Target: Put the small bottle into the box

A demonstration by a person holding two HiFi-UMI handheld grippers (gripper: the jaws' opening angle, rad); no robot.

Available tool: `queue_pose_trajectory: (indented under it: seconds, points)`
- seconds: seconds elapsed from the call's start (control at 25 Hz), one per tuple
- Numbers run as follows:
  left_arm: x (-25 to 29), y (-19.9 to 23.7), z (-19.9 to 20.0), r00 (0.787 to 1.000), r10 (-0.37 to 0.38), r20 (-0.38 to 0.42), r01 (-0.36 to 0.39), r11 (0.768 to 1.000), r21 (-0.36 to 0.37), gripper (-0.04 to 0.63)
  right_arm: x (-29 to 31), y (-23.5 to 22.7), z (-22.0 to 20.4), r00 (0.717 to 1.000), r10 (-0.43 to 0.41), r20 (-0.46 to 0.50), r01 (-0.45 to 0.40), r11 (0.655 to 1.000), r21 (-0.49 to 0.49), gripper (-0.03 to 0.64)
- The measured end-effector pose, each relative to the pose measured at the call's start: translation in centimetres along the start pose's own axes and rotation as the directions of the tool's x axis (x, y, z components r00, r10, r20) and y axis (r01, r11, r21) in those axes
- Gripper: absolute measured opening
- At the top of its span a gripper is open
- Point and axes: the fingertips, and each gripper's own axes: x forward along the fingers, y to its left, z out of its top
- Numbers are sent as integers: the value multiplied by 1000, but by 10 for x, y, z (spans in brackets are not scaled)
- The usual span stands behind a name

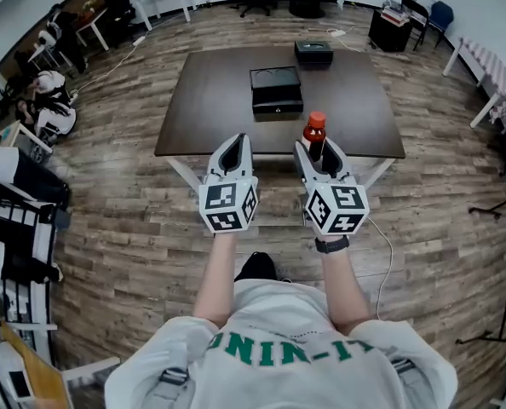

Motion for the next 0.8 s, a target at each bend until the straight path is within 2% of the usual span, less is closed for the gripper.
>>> queue_pose_trajectory:
  seconds: [0.24,0.44,0.6,0.8]
  points:
    - [39,23,-7,1000,7,0,-7,1000,-5,5,46,-10,-18,999,6,-34,-6,1000,0,232]
    - [109,54,-16,1000,0,2,0,1000,-11,6,112,-38,-31,998,-12,-62,11,1000,-11,232]
    - [177,77,-2,999,-24,27,23,1000,13,5,179,-66,-17,998,-26,-56,24,999,-33,232]
    - [254,110,20,998,-42,47,42,999,5,5,257,-84,6,998,-41,-42,38,997,-62,232]
